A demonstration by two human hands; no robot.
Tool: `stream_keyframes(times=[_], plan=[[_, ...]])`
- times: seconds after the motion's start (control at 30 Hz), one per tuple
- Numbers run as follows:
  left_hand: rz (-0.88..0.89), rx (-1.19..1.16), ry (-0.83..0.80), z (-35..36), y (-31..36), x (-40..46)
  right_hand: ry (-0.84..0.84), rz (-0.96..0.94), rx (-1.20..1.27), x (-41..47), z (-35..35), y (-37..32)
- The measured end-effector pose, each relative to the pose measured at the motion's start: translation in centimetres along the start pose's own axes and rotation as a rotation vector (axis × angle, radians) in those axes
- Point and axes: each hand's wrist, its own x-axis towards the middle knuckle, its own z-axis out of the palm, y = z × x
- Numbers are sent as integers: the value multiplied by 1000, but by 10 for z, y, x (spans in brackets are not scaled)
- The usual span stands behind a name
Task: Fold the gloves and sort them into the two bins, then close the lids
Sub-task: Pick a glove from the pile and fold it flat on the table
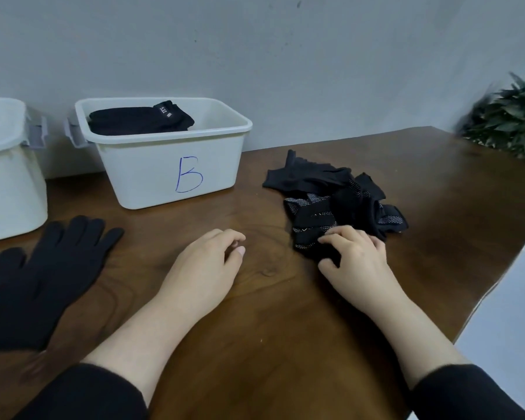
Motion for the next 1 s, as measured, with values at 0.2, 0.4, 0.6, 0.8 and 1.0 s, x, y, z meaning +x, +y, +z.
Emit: stream_keyframes(times=[0.2,0.4,0.6,0.8,1.0], plan=[[2,11,-16,-1,2,-4,-56,-72,31,2,0,9],[7,-10,-11,-2,1,-5,85,-154,-12,8,3,12],[16,-135,84,-7,3,-8,290,-149,243,20,-58,-23],[68,-792,116,-26,15,-16,-86,-126,541,35,-124,-87],[-199,-1221,-97,-45,-1,-27,-306,-94,821,39,-108,-131]])
